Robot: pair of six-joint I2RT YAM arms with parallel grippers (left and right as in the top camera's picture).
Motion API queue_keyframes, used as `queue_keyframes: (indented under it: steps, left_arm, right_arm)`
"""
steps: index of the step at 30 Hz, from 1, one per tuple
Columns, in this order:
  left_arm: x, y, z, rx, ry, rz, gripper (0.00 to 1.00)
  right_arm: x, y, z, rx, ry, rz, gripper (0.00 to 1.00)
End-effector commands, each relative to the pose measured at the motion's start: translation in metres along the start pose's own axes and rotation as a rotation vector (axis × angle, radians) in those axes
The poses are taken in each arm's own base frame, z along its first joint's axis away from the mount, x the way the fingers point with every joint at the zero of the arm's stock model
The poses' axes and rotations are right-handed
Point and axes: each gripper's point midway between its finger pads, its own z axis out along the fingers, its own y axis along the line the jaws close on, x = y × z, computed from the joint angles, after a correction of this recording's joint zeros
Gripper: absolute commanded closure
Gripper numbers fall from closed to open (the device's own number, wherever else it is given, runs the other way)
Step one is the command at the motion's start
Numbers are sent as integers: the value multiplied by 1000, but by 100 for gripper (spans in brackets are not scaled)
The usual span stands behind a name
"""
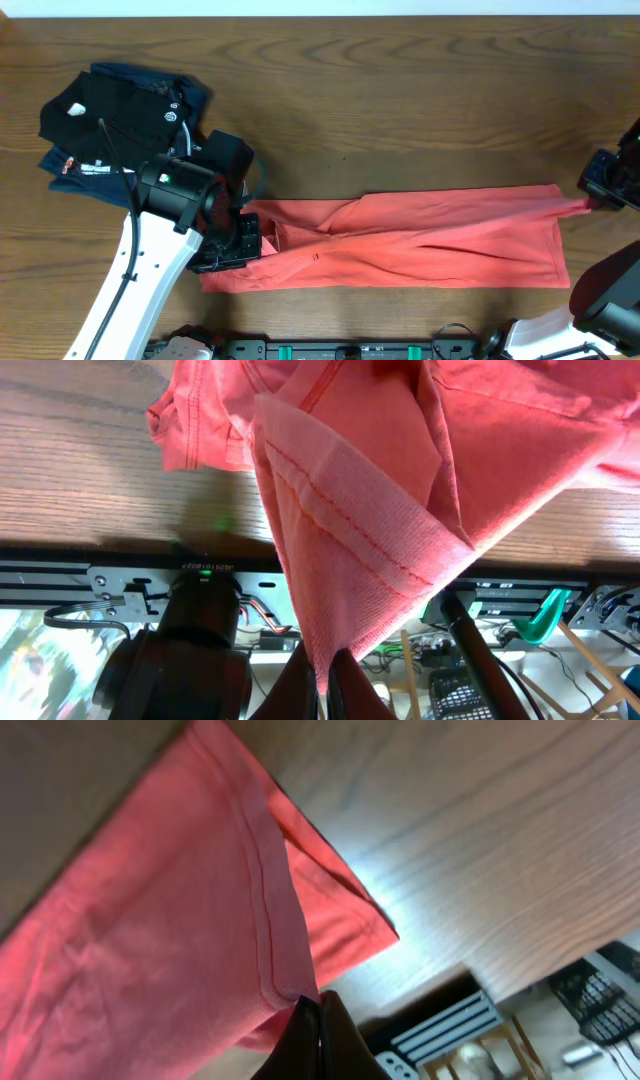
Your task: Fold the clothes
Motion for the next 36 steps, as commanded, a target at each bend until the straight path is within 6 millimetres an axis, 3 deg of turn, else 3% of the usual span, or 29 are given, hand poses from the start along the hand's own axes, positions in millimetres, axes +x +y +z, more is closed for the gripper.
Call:
queue_keyframes:
  steps: [1,9,16,27,36]
  left_arm:
    - [1,3,1,-20,6,-12,94]
    - [1,3,1,-20,5,-12,94]
    - [-9,-2,1,0,-33,-6,94]
    - [-47,-21,-3,75,-183,19,94]
    - [-64,-28,12,59,-153,22,94]
  right_arm:
    - [15,-13,13,81,46,-20,99]
    - [39,-19,48,127,142,-25,99]
    - [26,-9,60,83,86,-14,98]
    - [20,1,90,41,36,-7,94]
    - [17,7,92,9,23,-4,94]
